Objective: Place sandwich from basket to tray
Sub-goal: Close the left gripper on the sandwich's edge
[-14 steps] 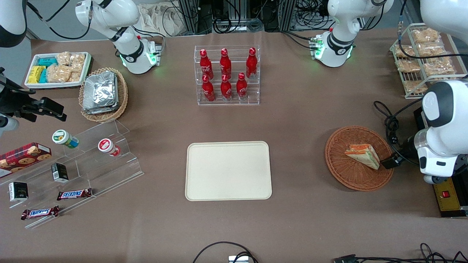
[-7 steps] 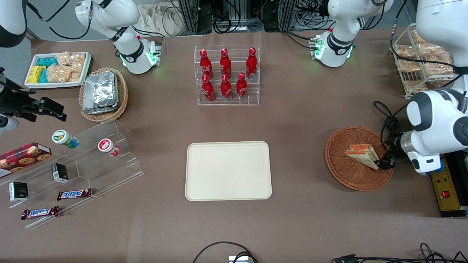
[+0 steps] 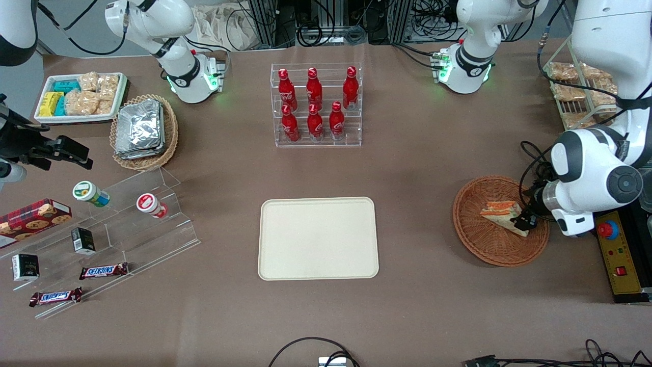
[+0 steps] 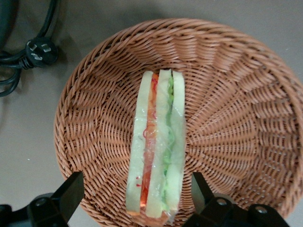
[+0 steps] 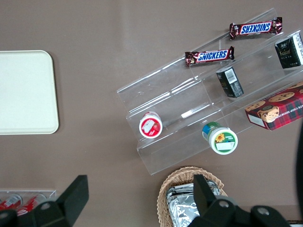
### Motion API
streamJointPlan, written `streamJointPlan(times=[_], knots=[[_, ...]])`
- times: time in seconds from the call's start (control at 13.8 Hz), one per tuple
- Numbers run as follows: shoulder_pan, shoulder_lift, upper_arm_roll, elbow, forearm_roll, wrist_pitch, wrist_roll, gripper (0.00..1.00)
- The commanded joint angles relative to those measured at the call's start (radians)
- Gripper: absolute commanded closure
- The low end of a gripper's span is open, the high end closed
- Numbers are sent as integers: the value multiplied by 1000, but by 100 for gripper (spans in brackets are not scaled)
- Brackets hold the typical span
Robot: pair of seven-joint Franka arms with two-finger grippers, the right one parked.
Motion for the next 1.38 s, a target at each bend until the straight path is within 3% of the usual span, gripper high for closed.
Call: streamJointPlan(times=[0.0,0.36,0.51,0.8,0.87,0.95,1.02,1.09,1.16,1.31], knots=[[1,-16,1,-40,-2,20,-1,0],[-5,30,-1,-40,-8,49,-3,2],[-4,44,-4,-34,-19,119,-3,12],[7,41,-6,-34,-32,206,76,18],[7,28,-4,-34,-58,201,127,40],[5,23,-4,-38,-65,193,158,83],[2,24,-4,-40,-65,190,157,100],[1,29,-4,-40,-66,186,131,86],[1,30,-4,-40,-66,183,114,87],[-4,24,-4,-37,-65,149,114,100]])
